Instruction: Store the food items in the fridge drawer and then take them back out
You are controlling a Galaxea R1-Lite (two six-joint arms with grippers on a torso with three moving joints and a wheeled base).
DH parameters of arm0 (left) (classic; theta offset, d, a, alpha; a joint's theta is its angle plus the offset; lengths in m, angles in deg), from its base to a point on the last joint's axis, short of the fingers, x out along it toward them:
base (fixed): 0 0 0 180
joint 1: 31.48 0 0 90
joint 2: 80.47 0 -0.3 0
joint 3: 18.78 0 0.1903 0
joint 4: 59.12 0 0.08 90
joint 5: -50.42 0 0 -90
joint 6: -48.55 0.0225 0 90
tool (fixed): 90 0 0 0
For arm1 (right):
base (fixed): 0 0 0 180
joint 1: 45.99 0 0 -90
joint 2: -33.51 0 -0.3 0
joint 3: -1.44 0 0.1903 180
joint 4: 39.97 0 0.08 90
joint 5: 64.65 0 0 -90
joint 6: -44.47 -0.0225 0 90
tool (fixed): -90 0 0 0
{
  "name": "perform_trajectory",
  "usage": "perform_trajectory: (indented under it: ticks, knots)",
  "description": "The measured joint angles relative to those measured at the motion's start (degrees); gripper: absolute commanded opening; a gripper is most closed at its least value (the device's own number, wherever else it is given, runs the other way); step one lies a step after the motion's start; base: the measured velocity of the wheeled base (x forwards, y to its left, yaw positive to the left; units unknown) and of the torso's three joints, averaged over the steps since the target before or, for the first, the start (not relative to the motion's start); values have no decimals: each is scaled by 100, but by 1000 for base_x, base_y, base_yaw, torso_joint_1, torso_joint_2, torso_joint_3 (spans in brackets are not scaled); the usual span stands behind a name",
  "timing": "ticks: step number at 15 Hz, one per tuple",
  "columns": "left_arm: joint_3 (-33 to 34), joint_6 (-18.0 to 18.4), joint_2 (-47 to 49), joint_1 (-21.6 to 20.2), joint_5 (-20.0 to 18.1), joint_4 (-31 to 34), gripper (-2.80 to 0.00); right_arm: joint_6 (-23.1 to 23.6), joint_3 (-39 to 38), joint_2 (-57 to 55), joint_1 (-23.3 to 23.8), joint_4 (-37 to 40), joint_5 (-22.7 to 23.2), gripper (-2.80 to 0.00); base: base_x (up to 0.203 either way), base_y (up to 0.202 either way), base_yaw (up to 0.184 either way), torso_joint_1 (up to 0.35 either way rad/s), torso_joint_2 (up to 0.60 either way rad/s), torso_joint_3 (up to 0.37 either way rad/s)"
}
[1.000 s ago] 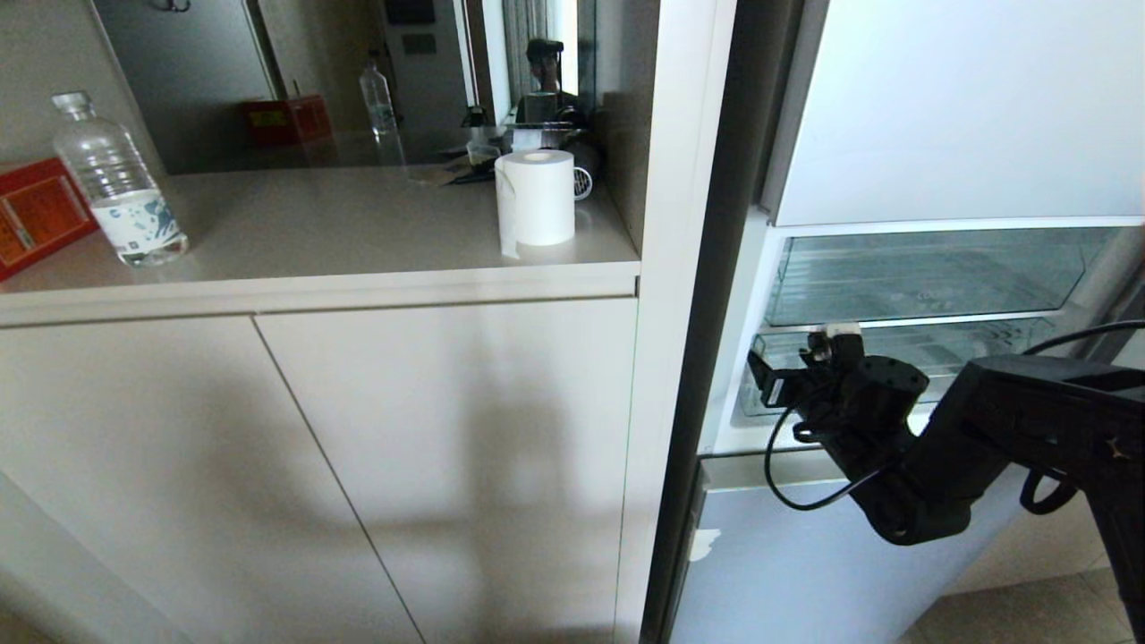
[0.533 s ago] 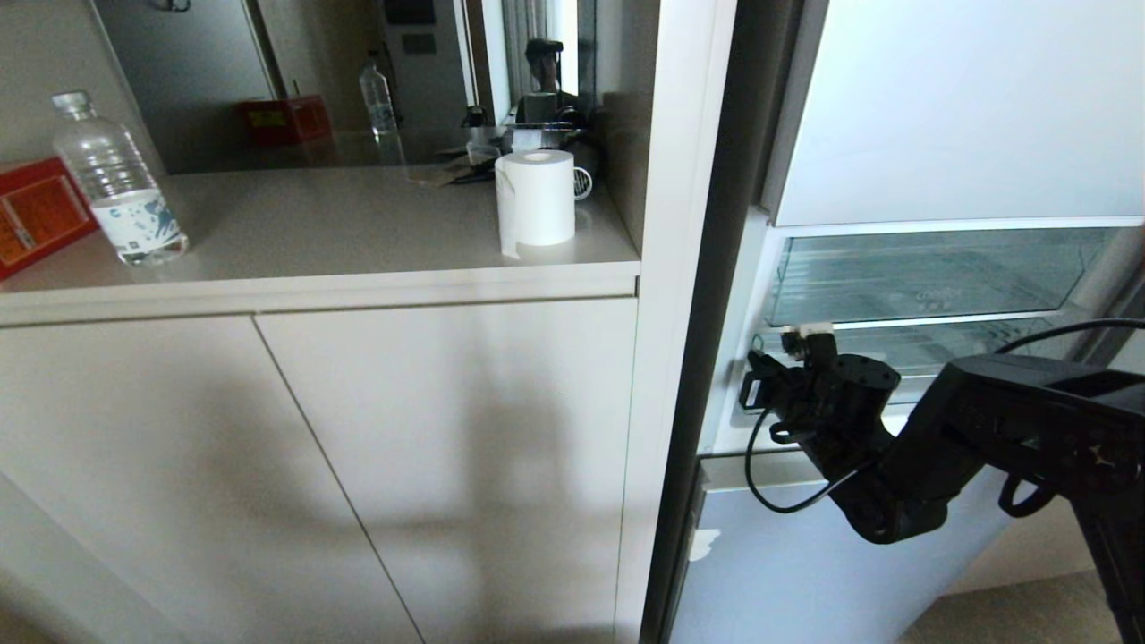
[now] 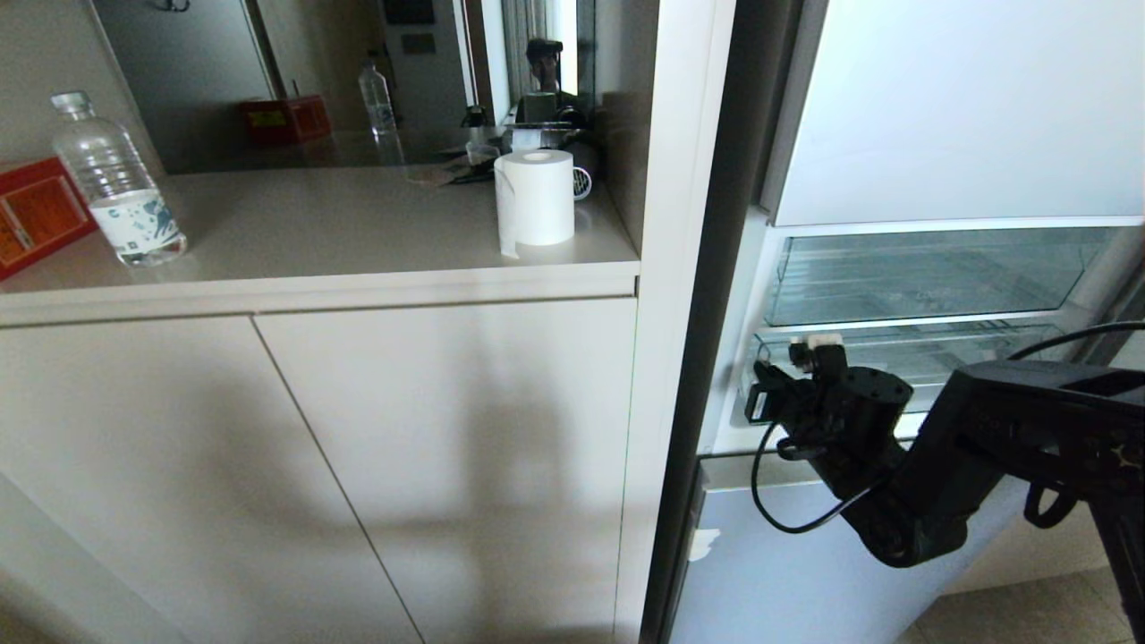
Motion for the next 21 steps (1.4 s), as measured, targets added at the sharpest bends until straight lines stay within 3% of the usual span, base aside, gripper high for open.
perform_trajectory:
  ticks: [8, 9, 18, 21]
  knots:
    - [0, 0, 0, 0, 2, 0, -280, -40, -2164, 1046, -146, -5, 45, -280, 0, 0, 0, 0, 0, 0]
    - [0, 0, 0, 0, 2, 0, -280, -37, -2397, 1189, -186, 2, 41, 0, 0, 0, 0, 0, 0, 0]
    - [0, 0, 0, 1, 2, 0, -280, -190, -4164, 2537, -310, 56, -15, 0, 0, 0, 0, 0, 0, 0]
    - [0, 0, 0, -2, 2, 0, -280, -160, -4310, 3261, -42, 81, -299, 0, 0, 0, 0, 0, 0, 0]
